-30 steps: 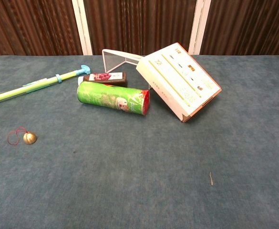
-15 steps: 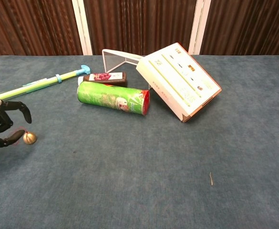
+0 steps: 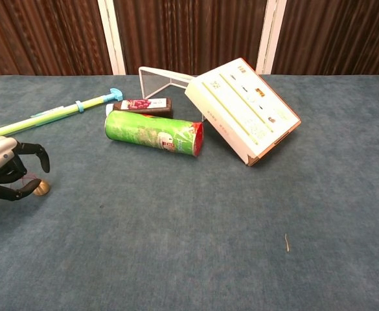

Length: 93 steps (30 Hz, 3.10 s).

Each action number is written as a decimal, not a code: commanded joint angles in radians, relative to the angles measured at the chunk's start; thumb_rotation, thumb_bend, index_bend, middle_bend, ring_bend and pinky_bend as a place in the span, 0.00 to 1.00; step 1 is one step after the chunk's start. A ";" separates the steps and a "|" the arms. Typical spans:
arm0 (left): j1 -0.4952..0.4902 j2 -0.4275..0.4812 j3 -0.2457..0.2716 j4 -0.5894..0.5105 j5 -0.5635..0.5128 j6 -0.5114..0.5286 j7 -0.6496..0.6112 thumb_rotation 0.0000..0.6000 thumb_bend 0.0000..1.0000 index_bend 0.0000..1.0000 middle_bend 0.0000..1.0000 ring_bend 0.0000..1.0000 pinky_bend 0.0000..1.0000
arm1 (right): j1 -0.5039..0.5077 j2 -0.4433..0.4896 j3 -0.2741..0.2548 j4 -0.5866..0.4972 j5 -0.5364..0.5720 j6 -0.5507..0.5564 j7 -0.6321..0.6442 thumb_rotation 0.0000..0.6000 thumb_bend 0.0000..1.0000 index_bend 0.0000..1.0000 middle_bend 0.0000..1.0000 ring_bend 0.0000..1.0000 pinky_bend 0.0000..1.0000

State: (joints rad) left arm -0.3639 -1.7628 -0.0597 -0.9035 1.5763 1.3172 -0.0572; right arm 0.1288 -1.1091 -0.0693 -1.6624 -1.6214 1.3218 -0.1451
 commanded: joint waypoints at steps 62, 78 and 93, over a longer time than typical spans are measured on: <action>-0.024 -0.004 0.027 0.046 -0.046 -0.025 0.002 1.00 0.44 0.51 1.00 1.00 1.00 | 0.004 0.002 -0.005 -0.004 0.005 -0.001 0.005 1.00 0.29 0.00 0.00 0.00 0.00; -0.026 -0.002 0.031 0.042 -0.045 -0.022 0.005 1.00 0.44 0.54 1.00 1.00 1.00 | 0.003 0.003 -0.004 -0.004 0.006 0.004 0.005 1.00 0.29 0.00 0.00 0.00 0.00; -0.028 0.000 0.031 0.042 -0.050 -0.029 0.006 1.00 0.44 0.56 1.00 1.00 1.00 | 0.002 0.003 -0.005 -0.004 0.004 0.005 0.006 1.00 0.29 0.00 0.00 0.00 0.00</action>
State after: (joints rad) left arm -0.3919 -1.7630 -0.0286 -0.8612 1.5268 1.2881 -0.0517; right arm 0.1312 -1.1062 -0.0746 -1.6669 -1.6177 1.3268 -0.1394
